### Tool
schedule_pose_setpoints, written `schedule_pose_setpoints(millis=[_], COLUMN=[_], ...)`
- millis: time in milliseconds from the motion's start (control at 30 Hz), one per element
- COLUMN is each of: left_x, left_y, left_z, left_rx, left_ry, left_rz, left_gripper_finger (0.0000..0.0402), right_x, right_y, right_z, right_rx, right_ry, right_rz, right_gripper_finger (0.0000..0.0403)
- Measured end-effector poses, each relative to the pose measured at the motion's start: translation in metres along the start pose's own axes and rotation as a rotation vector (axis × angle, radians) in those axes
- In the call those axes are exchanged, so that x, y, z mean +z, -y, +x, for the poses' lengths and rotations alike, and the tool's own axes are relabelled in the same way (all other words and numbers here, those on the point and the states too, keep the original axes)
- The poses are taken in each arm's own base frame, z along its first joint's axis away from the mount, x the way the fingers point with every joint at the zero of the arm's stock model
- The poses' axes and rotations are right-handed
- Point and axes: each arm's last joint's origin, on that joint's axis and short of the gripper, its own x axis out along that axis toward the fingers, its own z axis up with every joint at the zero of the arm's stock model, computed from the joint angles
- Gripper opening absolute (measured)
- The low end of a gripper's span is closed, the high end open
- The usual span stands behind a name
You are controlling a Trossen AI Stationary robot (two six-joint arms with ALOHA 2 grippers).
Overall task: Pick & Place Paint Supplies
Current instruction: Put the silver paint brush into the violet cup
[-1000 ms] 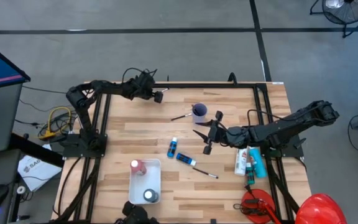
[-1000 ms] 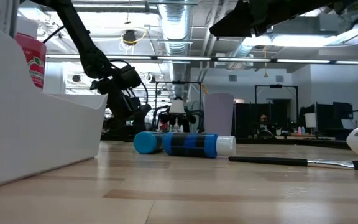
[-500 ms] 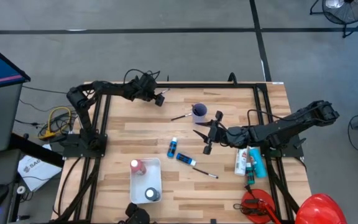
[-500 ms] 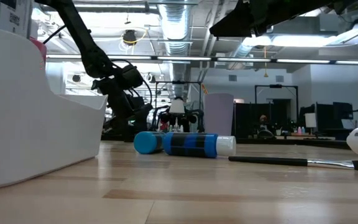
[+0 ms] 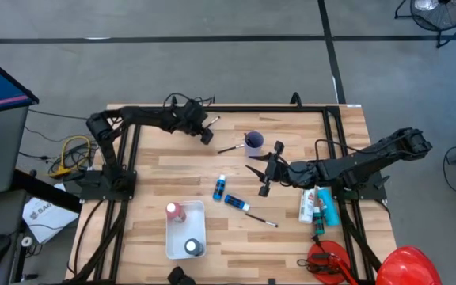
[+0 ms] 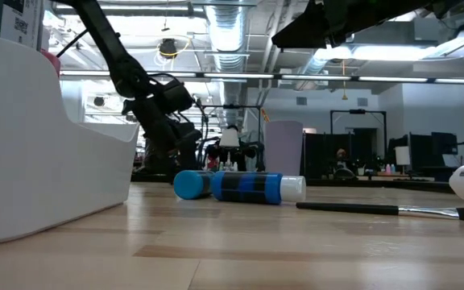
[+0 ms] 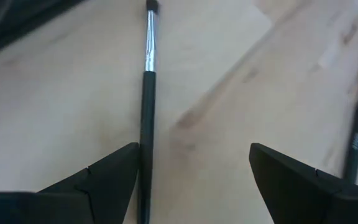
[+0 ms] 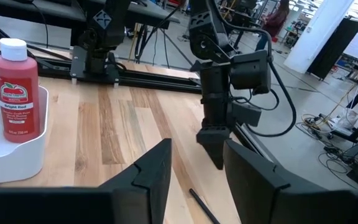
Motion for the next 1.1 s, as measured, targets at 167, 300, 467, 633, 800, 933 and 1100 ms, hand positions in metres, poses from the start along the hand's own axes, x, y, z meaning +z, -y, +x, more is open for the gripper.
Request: schedule_pose_setpoints(millis=[167, 300, 467, 633, 800, 933, 1100], left_x=[-0.004, -0.008, -0.016, -0.023, -0.032, -0.038, -0.044], left_y=[0.016, 0.033, 0.056, 0.076, 0.096, 0.108, 0.120], left_z=[0.002, 0.003, 0.004, 0.004, 0.003, 0.002, 0.001], left_rx=[-0.026, -0.053, -0.094, -0.127, -0.108, -0.120, -0.101], left_ry=[-0.013, -0.024, -0.038, -0.050, -0.046, -0.050, -0.043], left_rz=[0.048, 0.105, 0.164, 0.212, 0.268, 0.297, 0.339], left_gripper_finger=[0.0298, 0.0298, 0.0298, 0.0298, 0.0298, 0.0298, 0.0298], right_x=[0.000, 0.000, 0.000, 0.000, -0.001, -0.001, -0.001], right_y=[0.000, 0.000, 0.000, 0.000, 0.000, 0.000, 0.000], right_z=[0.000, 0.000, 0.000, 0.000, 0.000, 0.000, 0.000], right_rx=[0.000, 0.000, 0.000, 0.000, 0.001, 0.001, 0.001], right_ry=[0.000, 0.000, 0.000, -0.003, -0.006, -0.006, -0.006], right_rz=[0.000, 0.000, 0.000, -0.002, 0.000, 0.002, 0.003], right_gripper_finger=[0.0137, 0.0138, 0.0141, 0.0139, 0.0137, 0.0139, 0.0135])
